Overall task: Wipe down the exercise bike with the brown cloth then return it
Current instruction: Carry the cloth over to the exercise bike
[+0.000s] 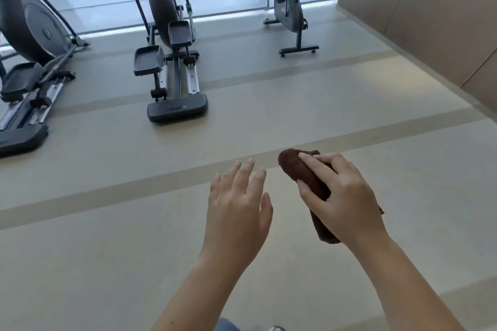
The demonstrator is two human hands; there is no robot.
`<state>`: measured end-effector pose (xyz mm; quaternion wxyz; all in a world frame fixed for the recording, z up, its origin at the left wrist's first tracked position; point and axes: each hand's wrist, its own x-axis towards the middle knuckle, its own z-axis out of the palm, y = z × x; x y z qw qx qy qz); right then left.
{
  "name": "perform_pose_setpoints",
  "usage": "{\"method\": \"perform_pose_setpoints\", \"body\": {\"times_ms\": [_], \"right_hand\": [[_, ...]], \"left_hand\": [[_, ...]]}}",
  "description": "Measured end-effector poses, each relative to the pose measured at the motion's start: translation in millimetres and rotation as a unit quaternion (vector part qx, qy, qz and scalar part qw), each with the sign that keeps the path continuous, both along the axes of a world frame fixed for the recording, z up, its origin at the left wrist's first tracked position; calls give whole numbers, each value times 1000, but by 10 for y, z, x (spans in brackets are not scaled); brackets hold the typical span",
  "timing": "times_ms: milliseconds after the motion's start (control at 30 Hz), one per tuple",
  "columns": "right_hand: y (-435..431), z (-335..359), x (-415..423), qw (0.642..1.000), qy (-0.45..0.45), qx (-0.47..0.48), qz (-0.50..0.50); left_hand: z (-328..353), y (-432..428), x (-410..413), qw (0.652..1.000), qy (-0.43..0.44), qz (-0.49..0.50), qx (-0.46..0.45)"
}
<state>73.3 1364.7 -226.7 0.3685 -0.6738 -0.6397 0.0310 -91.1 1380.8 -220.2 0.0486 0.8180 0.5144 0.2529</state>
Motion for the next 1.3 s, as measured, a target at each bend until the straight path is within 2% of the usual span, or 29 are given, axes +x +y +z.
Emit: {"method": "perform_pose_setpoints", "body": {"times_ms": [300,533,733,1000,1300], "right_hand": [[1839,23,106,999,-6,8,-36],[3475,301,171,997,-2,3,-77],[4399,299,409,994,10,14,-112],[5667,149,1212,990,14,19,-141],[7160,222,2646,986,6,30,-161]], "left_hand": [[-87,2042,263,998,-36,-45,3],[161,3742,316,995,-38,-90,16],[214,4804,584,992,-45,-117,10],[105,6157,1401,990,-35,-133,13],[200,7730,2703,989,-23,-139,32]]}}
